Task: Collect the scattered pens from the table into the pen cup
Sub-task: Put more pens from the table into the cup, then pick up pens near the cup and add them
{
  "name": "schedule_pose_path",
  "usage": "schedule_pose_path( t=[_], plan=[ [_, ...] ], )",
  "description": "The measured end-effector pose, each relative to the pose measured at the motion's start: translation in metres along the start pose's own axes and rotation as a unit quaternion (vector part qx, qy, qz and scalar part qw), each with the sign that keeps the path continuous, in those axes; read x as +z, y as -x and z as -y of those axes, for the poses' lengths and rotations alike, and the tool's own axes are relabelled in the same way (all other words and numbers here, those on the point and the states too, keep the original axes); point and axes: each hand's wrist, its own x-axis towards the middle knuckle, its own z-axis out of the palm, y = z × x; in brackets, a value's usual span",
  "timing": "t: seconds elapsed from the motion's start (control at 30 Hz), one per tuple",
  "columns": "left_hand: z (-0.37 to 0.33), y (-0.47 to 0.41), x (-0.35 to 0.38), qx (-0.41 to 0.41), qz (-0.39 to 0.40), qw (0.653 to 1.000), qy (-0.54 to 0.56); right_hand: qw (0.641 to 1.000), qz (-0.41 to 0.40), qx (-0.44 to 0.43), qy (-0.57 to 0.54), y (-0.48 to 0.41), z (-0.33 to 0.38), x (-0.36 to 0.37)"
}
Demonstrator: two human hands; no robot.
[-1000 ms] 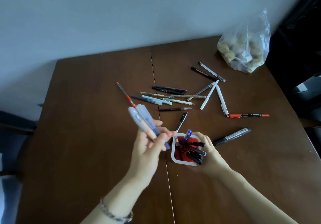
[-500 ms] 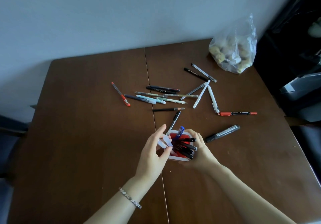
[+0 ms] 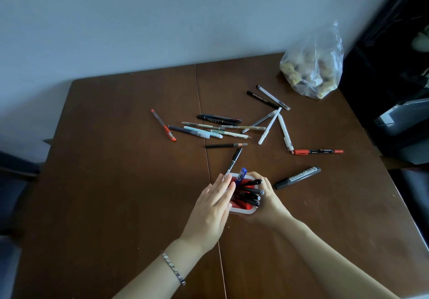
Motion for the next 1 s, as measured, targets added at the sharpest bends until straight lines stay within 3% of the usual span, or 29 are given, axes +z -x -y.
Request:
schedule_pose_path(
  t=[0.17,0.3,0.4,0.47,0.57,0.67,0.77,0.83,1.0],
  plan=[
    [0.003,0.002,-0.018,-0.072,0.064,0.987,0.125,0.999,0.035,0.026,0.006,0.001,0.001,0.000],
    [0.008,0.003,-0.024,-0.139,0.129,0.959,0.211,0.986,0.143,0.090,-0.003,0.004,0.014,-0.003],
    [0.007,0.002,-0.019,-0.137,0.142,0.956,0.219,0.964,0.219,0.123,0.084,0.006,0.011,-0.016],
    [0.007,0.002,-0.015,-0.129,0.125,0.959,0.221,0.962,0.186,0.121,0.157,0.004,-0.002,-0.036],
    [0.005,0.001,-0.013,-0.130,0.110,0.958,0.229,0.951,0.075,0.126,0.273,-0.007,-0.031,-0.071],
    [-0.003,-0.003,-0.012,-0.139,0.092,0.958,0.234,0.916,0.104,0.145,0.358,-0.016,-0.057,-0.094],
    [-0.009,-0.007,-0.009,-0.138,0.080,0.957,0.240,0.908,0.135,0.080,0.387,-0.014,-0.074,-0.099],
    [-0.010,-0.010,-0.008,-0.144,0.080,0.955,0.245,0.908,0.132,0.086,0.388,-0.015,-0.077,-0.107],
    [-0.008,-0.017,-0.011,-0.167,0.100,0.951,0.239,0.912,0.011,0.159,0.378,-0.039,-0.084,-0.138]
  ],
)
